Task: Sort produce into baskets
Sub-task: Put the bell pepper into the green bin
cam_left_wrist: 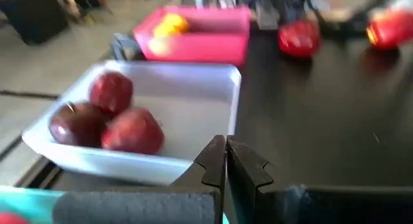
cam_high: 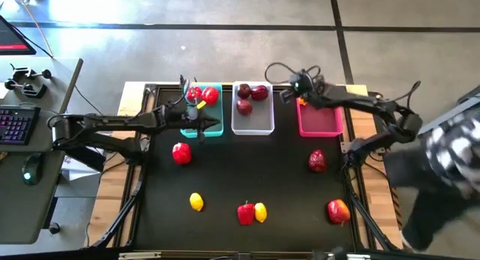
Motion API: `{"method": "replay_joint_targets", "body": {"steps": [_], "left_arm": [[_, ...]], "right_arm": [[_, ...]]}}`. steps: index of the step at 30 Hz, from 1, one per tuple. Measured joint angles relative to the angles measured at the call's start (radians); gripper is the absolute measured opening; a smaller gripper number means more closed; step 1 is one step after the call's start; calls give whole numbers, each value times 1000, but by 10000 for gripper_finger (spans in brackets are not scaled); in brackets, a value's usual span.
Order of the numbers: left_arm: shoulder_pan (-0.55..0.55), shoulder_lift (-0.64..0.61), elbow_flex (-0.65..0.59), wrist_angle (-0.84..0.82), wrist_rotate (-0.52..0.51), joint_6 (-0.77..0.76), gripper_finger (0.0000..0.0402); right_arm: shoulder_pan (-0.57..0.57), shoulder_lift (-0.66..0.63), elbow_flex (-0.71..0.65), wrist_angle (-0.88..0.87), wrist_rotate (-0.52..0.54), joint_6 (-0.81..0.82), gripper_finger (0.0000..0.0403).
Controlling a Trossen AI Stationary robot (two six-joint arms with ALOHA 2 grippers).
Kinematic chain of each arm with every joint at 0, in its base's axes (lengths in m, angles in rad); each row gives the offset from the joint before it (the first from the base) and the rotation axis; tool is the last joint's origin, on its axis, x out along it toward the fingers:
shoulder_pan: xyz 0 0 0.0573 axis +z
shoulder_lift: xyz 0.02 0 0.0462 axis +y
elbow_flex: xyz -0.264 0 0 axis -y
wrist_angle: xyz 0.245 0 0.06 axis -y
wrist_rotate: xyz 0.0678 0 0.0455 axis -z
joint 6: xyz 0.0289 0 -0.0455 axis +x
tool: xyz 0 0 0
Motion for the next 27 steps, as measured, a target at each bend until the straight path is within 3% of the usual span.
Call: {"method": "replay_joint_targets", "body": {"steps": [8,18,21,27], "left_arm": [[-129,-66,194,-555,-5,-38,0],[-381,-37,406,-1147,-93,-125,25],[-414,0,445,-1251,-112,-272,51],[-450,79,470,-1394,-70,-736,128]], "right_arm": [[187,-81,-223,388,-57,-11,8],[262,-84,-290,477,-56,-38,1],[266,-84,-290,479,-55,-40,0],[265,-84,-290,488,-55,-45,0]]}}
